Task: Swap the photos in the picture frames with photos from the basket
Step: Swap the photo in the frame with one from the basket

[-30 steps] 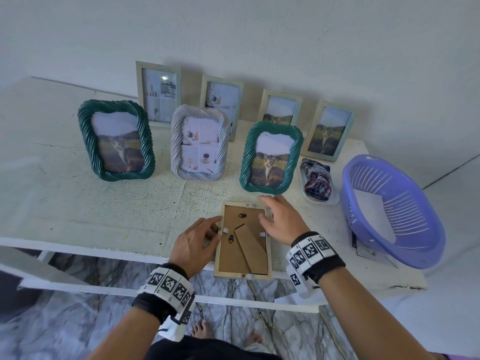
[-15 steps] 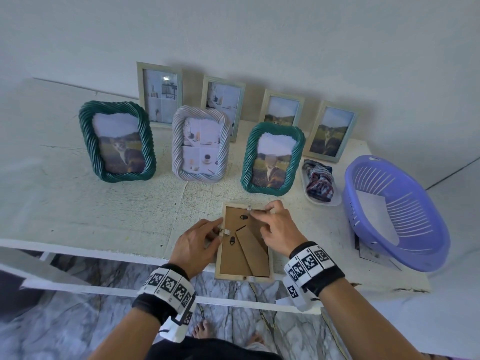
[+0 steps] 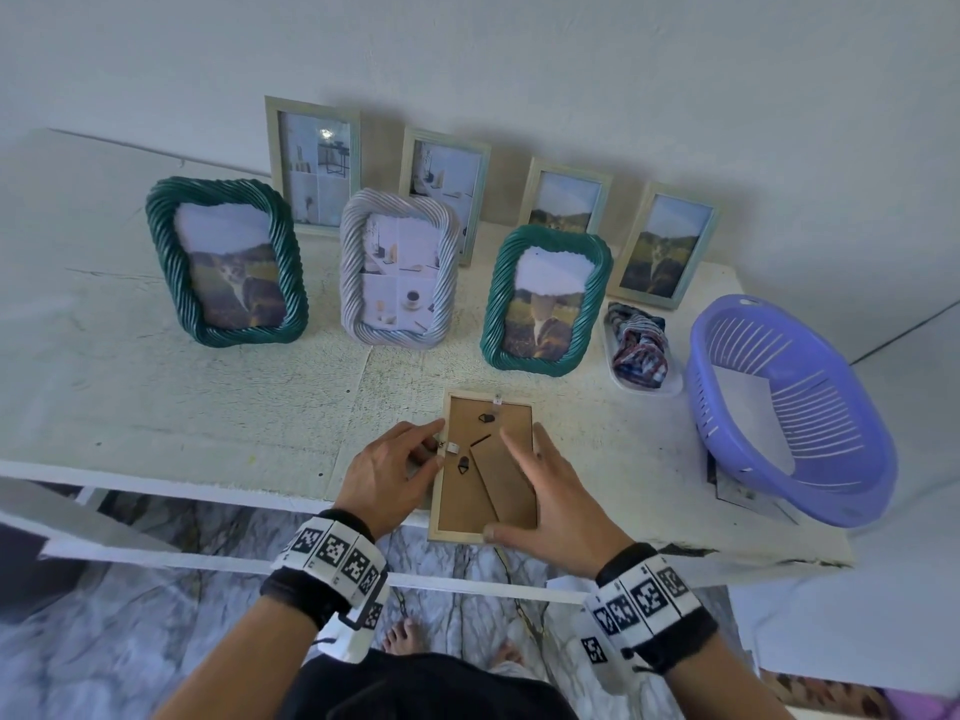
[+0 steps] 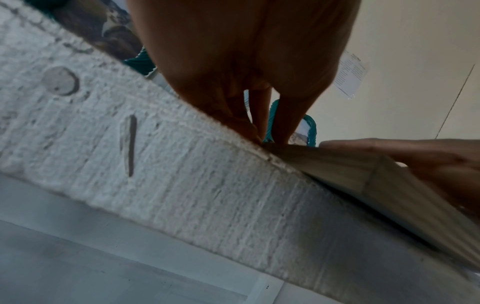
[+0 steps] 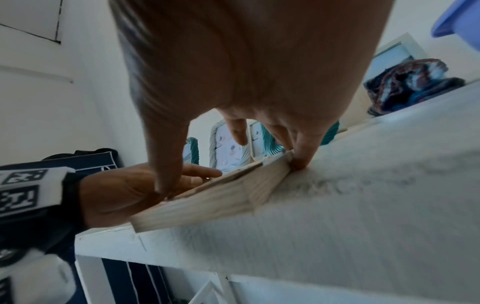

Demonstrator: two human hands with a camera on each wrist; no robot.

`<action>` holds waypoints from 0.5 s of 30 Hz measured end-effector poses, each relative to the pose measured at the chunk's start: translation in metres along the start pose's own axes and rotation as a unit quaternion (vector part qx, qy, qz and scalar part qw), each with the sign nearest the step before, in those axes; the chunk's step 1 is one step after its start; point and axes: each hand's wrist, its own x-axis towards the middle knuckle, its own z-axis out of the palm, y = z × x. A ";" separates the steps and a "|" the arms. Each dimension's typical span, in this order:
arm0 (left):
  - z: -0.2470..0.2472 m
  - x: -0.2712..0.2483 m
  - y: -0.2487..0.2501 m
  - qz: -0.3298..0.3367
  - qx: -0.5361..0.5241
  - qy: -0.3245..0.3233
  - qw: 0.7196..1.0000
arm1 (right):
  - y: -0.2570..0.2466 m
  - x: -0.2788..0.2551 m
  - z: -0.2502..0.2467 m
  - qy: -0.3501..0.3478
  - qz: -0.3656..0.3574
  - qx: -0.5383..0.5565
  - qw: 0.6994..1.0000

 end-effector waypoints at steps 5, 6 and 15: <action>-0.001 0.001 0.000 0.006 -0.004 -0.001 1.000 | 0.016 -0.011 0.008 0.008 -0.026 0.012 1.000; -0.001 0.001 0.000 0.006 -0.003 -0.002 1.000 | 0.019 -0.011 0.008 0.018 -0.031 0.016 0.999; -0.002 0.003 0.002 -0.003 0.006 -0.002 1.000 | 0.029 -0.005 0.012 0.054 -0.053 0.046 0.996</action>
